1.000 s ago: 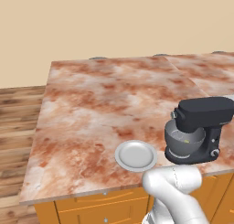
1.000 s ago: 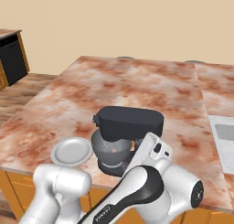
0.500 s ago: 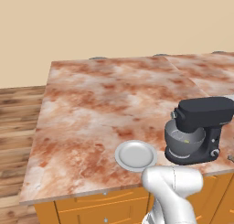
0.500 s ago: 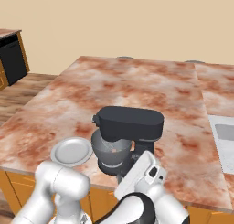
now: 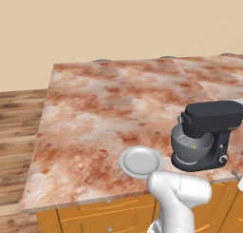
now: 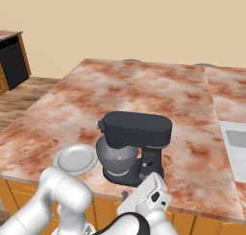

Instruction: Add butter and sugar cubes to the stand mixer bowl and then turn on the stand mixer to begin making frosting.

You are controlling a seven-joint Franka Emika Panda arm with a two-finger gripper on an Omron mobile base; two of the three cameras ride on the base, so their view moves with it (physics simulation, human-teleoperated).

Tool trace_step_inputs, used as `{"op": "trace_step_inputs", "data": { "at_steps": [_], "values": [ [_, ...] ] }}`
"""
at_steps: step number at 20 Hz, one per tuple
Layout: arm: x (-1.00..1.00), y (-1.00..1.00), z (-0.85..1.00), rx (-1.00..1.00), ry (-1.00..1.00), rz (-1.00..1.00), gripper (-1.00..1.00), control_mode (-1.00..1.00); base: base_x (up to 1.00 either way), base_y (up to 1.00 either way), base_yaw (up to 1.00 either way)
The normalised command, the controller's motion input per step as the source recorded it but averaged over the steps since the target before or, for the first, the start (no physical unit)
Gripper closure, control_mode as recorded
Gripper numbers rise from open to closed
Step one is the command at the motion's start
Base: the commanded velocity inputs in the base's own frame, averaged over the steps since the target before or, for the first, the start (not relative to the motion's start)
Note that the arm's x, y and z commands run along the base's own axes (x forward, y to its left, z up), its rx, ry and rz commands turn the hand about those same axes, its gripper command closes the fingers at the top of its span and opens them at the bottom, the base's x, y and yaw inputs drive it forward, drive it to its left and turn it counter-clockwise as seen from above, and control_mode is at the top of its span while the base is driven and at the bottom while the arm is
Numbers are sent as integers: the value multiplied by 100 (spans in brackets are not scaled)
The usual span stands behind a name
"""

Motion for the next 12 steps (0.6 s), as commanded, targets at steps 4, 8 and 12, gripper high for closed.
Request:
{"op": "trace_step_inputs", "data": {
  "at_steps": [4, 8, 12],
  "values": [
    [14, -14, -23, 3, 7, -13, -100, -100, 0, 0, 0],
    [20, -16, -19, 0, 10, -13, -100, -100, 0, 0, 0],
    [10, -12, -5, 0, 8, -12, -100, -100, 0, 0, 0]
  ]
}}
